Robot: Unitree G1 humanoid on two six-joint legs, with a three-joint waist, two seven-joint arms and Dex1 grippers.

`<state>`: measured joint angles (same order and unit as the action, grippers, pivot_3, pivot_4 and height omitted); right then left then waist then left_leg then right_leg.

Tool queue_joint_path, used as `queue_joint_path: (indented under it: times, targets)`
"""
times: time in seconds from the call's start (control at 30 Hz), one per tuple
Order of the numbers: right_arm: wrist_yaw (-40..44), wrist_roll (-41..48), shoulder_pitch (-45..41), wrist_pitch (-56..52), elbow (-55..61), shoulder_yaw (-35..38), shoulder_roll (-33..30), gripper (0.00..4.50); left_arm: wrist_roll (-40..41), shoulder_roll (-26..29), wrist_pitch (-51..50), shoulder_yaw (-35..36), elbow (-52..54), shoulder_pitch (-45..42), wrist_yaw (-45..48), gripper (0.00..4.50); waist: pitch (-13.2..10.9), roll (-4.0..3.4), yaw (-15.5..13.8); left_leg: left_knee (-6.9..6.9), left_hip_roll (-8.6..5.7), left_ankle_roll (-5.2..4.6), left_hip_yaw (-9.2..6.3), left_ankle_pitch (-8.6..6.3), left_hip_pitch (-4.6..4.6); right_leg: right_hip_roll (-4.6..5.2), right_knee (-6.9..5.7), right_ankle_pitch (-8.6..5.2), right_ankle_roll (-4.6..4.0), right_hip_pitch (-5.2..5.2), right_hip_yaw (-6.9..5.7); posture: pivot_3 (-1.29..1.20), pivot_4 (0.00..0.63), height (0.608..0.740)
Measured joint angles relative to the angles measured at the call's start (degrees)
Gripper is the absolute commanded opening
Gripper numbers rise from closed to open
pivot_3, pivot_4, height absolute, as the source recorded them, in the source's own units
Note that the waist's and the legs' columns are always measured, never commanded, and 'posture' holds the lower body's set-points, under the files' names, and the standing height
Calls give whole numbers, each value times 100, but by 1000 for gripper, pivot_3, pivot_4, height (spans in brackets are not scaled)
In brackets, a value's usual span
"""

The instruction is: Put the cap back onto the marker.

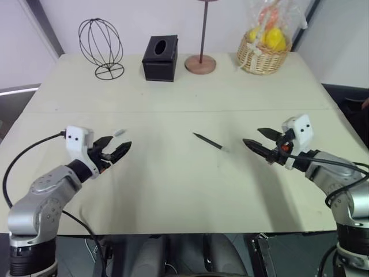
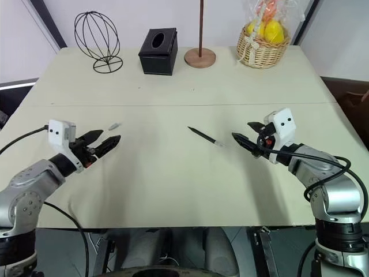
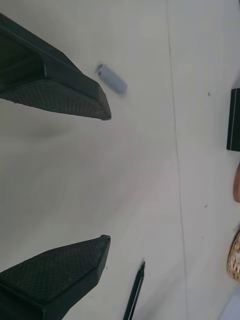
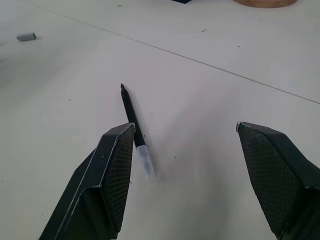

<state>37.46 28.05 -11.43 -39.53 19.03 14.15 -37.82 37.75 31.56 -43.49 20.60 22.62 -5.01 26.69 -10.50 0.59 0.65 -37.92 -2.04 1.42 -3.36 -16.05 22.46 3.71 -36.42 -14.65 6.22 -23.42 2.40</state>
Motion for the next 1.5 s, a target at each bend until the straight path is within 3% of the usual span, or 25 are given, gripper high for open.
queue_joint_path:
  times: [1.37, 1.5]
  targets:
    - [-268, -319, 27, 529, -34, -141, 71, 3344, -32, 146, 207, -161, -223, -144, 203, 3850, 0, 0, 1, 2, 0, -1, 0, -1, 2, 2, 4, 1, 0, 0, 0, 0, 150, 740]
    - [-342, -402, -336, 630, -154, -151, 59, 3344, -229, 499, 288, -347, -247, -181, 455, 3850, -1, -2, 17, 2, 0, -1, 3, -1, 1, 0, 4, 0, -1, -2, 0, 0, 150, 740]
